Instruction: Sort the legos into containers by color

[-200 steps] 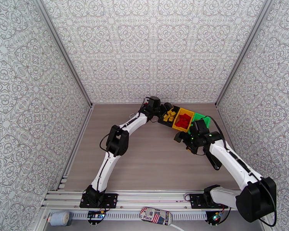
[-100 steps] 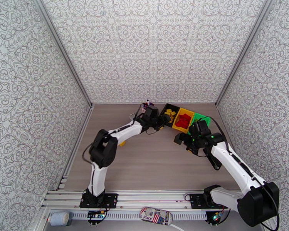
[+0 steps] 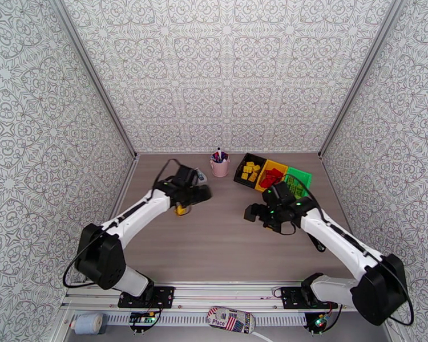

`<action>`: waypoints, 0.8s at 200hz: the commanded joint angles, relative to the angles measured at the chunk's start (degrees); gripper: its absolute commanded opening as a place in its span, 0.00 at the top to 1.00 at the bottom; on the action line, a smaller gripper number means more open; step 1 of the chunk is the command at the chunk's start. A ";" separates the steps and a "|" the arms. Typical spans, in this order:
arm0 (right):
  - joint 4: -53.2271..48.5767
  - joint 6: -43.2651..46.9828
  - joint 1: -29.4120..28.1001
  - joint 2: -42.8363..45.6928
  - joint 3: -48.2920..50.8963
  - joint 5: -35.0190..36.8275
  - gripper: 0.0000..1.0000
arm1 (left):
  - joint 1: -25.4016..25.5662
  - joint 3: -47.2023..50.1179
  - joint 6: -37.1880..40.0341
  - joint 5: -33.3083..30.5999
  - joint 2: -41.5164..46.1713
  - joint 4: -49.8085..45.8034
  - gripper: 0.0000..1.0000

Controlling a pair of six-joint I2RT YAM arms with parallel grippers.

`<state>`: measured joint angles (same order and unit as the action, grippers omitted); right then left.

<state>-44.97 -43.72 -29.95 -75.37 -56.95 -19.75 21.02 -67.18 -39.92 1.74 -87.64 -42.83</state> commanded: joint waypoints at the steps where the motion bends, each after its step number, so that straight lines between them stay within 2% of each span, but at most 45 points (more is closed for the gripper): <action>1: 2.73 -1.77 -2.22 -2.86 -2.97 1.26 0.06 | -4.40 2.65 4.76 -2.23 -0.31 -7.55 0.13; 34: 2.92 -1.50 -3.45 -6.33 -6.25 1.47 0.06 | -6.95 2.46 2.34 3.15 -5.75 -5.24 0.14; 76: 1.60 -0.75 -3.44 -8.10 -8.76 2.17 0.06 | -8.03 0.99 -1.83 6.01 -13.04 -1.95 0.17; 132: 2.25 -1.87 -3.44 -8.20 -7.23 2.68 0.06 | -9.96 -5.45 -2.73 4.25 -19.31 -2.67 0.20; 160: 2.69 -2.04 -3.37 -8.86 -7.29 2.83 0.06 | -10.52 -8.80 -1.27 4.59 -22.59 -4.34 0.26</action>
<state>-43.27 -45.06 -33.04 -82.96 -63.94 -18.35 11.29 -72.93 -41.89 6.33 -107.26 -45.87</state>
